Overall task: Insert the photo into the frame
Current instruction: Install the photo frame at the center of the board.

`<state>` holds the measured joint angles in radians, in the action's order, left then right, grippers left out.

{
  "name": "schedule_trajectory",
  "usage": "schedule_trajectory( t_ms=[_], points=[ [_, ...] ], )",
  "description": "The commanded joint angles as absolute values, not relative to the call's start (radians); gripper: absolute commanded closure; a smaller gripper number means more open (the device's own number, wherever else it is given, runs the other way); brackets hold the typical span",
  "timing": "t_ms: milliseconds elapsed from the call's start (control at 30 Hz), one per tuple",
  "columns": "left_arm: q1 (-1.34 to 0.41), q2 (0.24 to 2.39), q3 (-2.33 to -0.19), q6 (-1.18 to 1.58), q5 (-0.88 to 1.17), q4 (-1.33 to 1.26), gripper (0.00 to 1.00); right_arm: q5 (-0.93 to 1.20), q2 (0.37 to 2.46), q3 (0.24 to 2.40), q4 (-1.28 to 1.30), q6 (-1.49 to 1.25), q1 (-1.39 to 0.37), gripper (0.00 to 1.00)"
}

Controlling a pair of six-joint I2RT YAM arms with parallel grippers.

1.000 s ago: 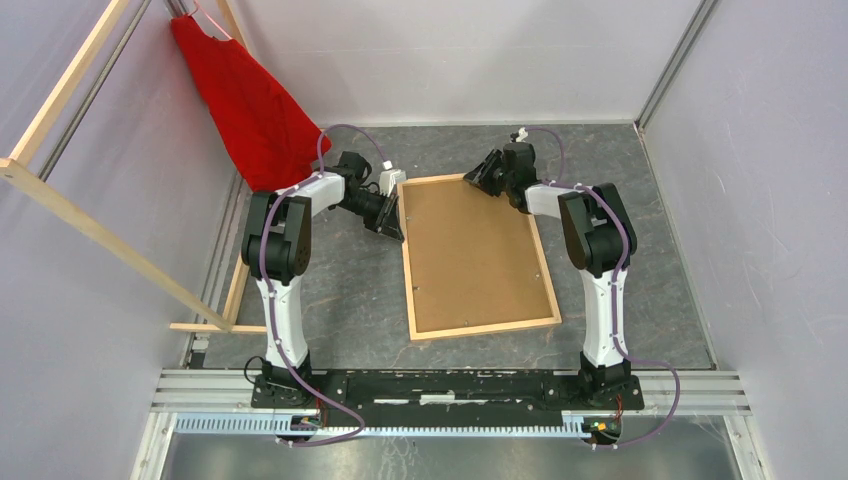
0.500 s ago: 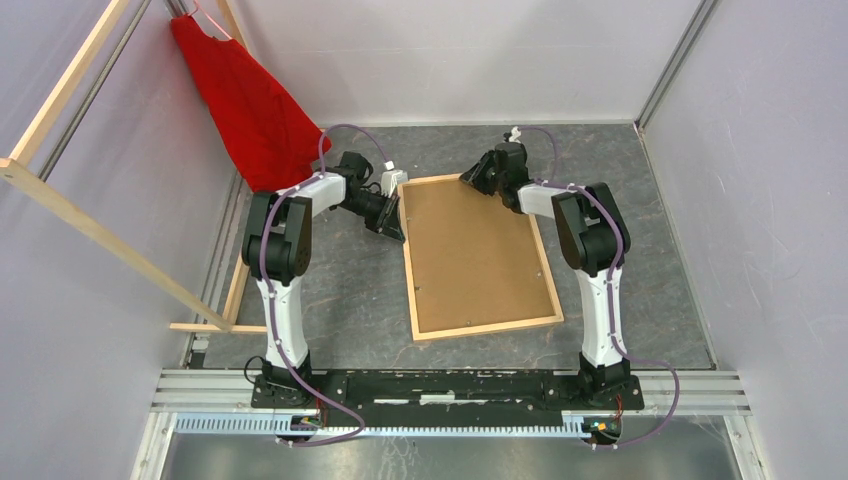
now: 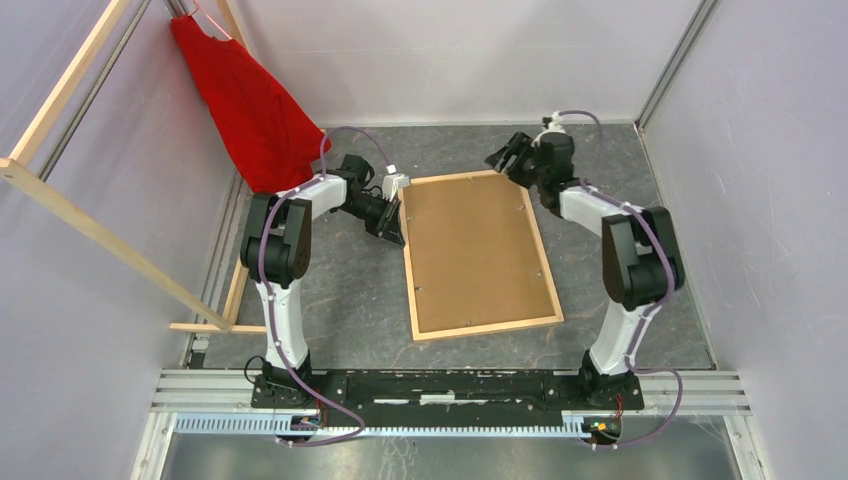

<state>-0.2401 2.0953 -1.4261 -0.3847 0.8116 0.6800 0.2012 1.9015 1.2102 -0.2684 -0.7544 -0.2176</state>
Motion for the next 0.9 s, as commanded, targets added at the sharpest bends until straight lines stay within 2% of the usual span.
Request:
schedule_trajectory(
  t_ms=[0, 167, 300, 467, 533, 633, 867],
  points=[
    [-0.255, 2.098, -1.397, -0.453, 0.697, 0.697, 0.76, 0.138, 1.81, 1.099, -0.228, -0.648, -0.142, 0.24],
    [-0.26, 2.117, -1.401, -0.449, 0.695, 0.689, 0.76, 0.079, 1.796, 1.034, -0.175, -0.581, -0.1, 0.16],
    [-0.267, 2.108, -1.391, -0.452, 0.696, 0.689, 0.76, 0.125, 1.856, 1.062, -0.166, -0.583, -0.101, 0.14],
    [-0.267, 2.08, -1.369, -0.458, 0.69, 0.693, 0.74, 0.112, 1.827, 1.036, -0.172, -0.584, -0.101, 0.11],
    [-0.266, 2.061, -1.364, -0.465, 0.689, 0.702, 0.69, -0.011, 1.771, 1.042, -0.097, -0.535, -0.122, 0.02],
    [-0.251, 2.02, -1.359, -0.482, 0.683, 0.718, 0.52, -0.235, 1.665, 1.051, -0.024, -0.405, -0.245, 0.02],
    [-0.123, 1.904, -1.354, -0.496, 0.669, 0.751, 0.37, -0.275, 1.664, 1.179, 0.172, -0.354, -0.574, 0.02]
  ],
)
